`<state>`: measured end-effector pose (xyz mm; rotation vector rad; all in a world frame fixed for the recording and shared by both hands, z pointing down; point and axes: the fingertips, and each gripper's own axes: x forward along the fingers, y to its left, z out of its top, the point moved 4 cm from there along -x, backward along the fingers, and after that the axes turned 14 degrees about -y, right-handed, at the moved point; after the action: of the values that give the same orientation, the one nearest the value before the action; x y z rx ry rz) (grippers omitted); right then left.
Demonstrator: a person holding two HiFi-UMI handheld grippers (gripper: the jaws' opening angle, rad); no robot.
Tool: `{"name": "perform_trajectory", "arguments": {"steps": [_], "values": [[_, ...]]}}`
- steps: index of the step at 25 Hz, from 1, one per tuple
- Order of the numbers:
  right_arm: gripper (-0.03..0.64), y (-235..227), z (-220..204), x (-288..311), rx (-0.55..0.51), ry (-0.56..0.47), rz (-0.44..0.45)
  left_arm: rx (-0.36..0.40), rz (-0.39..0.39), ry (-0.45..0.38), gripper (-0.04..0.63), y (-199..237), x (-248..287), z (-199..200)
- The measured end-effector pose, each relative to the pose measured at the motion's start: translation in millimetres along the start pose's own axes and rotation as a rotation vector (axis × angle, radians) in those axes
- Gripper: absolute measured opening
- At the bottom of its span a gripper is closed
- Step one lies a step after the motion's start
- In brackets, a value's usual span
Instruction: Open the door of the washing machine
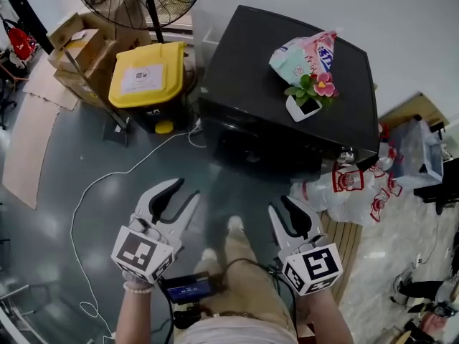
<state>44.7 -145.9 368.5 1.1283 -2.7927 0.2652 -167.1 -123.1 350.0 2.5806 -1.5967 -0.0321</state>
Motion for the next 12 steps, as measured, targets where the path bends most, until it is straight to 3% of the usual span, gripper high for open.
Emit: {"name": "perform_trajectory", "arguments": {"steps": [12], "values": [[0.104,-49.0,-39.0,28.9,0.005,0.045,-0.003,0.022,-0.002,0.122,0.167,22.5,57.0,-85.0]]}}
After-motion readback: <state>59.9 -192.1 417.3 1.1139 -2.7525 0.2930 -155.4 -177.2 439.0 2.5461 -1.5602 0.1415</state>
